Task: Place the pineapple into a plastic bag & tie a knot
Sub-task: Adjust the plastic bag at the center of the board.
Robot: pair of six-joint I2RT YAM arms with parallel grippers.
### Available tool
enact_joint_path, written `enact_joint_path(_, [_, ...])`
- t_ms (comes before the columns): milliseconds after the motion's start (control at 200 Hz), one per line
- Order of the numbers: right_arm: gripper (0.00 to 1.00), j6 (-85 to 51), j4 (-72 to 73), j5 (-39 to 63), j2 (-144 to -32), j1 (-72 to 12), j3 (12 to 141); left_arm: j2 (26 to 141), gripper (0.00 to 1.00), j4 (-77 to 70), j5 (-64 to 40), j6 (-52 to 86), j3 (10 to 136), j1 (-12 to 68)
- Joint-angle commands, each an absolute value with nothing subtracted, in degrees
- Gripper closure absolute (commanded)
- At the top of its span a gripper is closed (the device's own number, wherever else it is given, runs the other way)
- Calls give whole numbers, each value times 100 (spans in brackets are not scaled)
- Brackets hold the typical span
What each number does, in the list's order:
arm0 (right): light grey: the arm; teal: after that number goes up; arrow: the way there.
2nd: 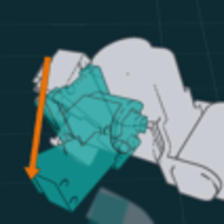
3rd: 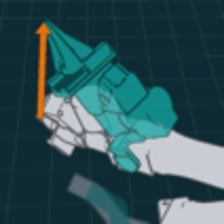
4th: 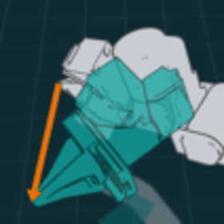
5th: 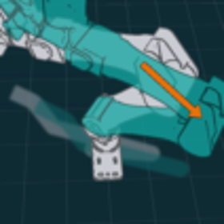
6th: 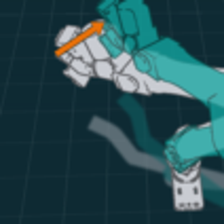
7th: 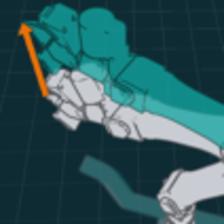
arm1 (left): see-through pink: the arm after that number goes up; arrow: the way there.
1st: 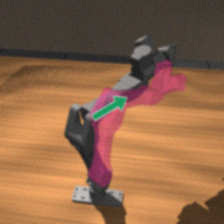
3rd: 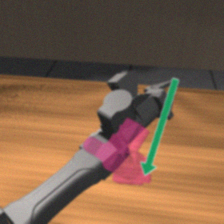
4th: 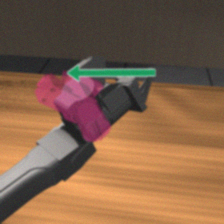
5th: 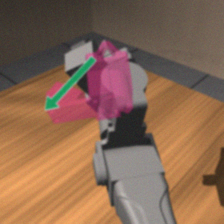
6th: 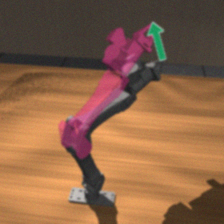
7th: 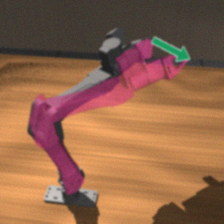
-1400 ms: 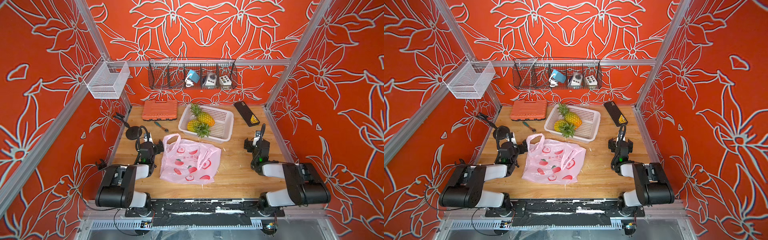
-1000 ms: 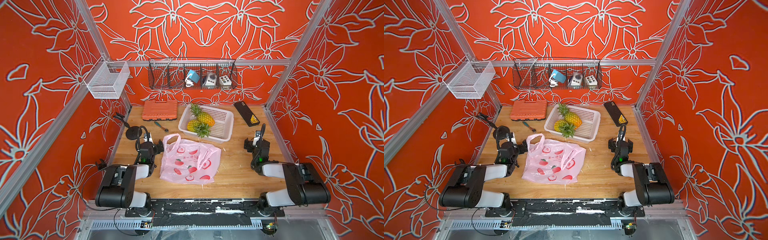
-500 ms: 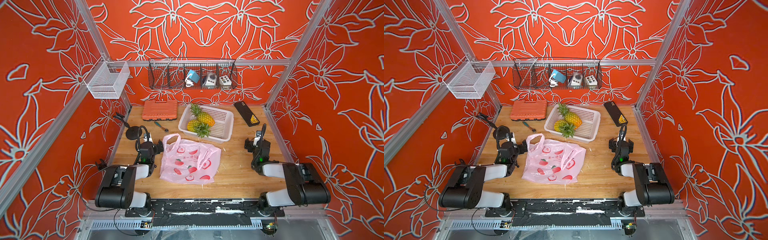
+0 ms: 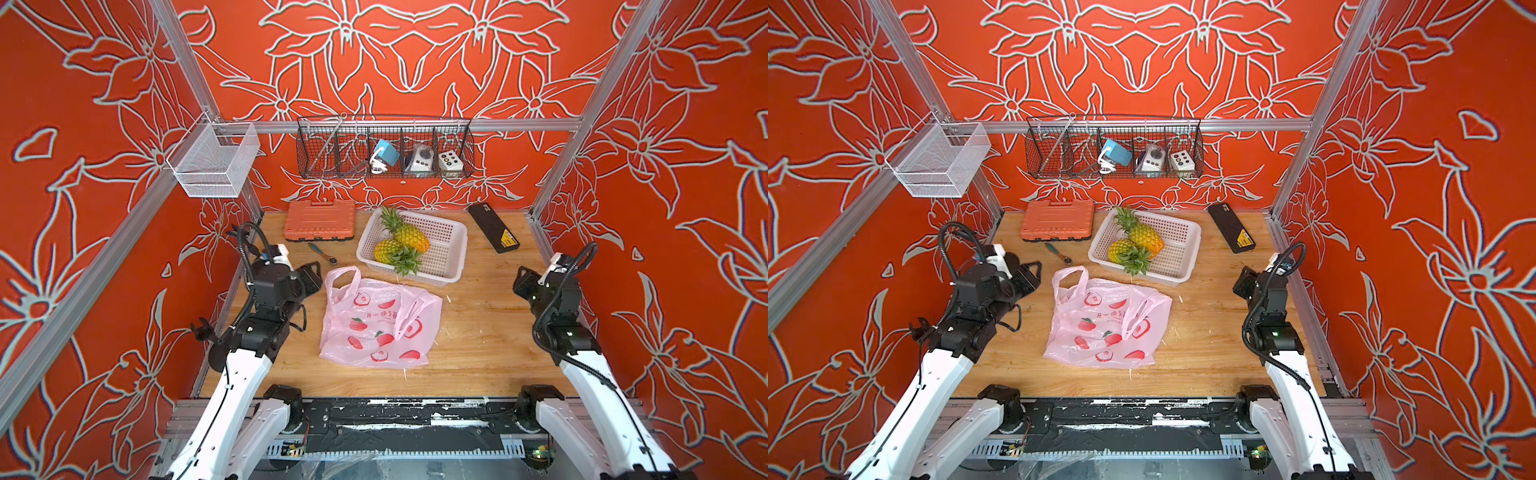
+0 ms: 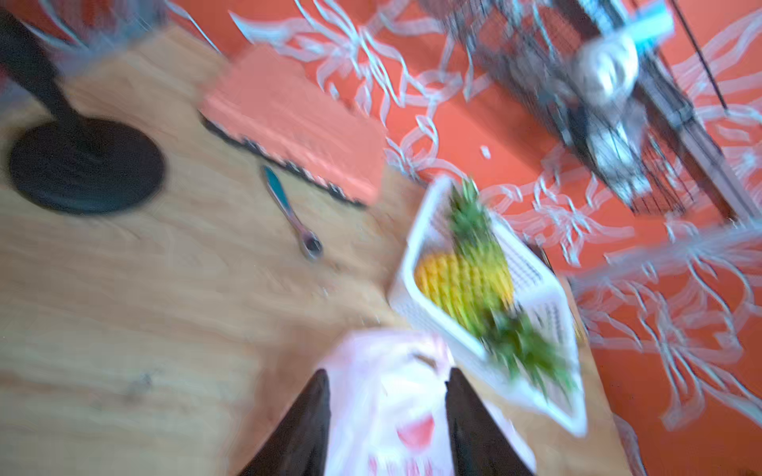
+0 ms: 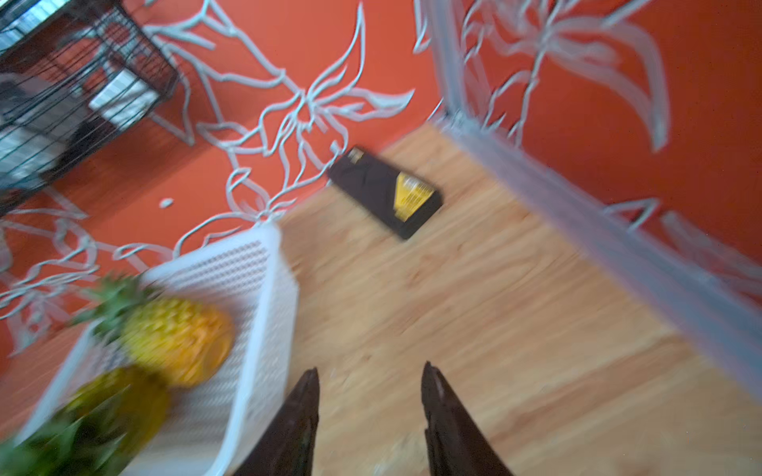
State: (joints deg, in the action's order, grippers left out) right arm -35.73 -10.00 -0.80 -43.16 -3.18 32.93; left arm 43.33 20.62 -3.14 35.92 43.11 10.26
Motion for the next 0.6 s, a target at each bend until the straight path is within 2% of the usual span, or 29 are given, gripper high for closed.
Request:
enact_joint_path(0, [57,-4393,-3253,1600,-3994,-666,3096,3804,60,3920,-986,4612,3800,1969])
enact_joint_path(95, [54,-4655,-3702,1674,-3414,-1240,2764,3209,62,4492,-722,5122,3422,2588])
enact_joint_path(240, [53,-5340,-3483,1748,-2960,-2182,1952,2874,55,4874,-351,5357,3162,2996])
enact_joint_path(325, [57,-5555,-3438,1753,-3028,-2582,1606,3062,54,4693,-562,5420,3020,3012])
enact_joint_path(450, [64,-5615,-3435,1700,-3002,-2967,1528,3452,63,4224,-900,5583,2762,3095])
enact_joint_path(595, [74,-5751,-3091,1700,-2959,-3191,1371,3654,67,3637,-895,5730,2381,3225])
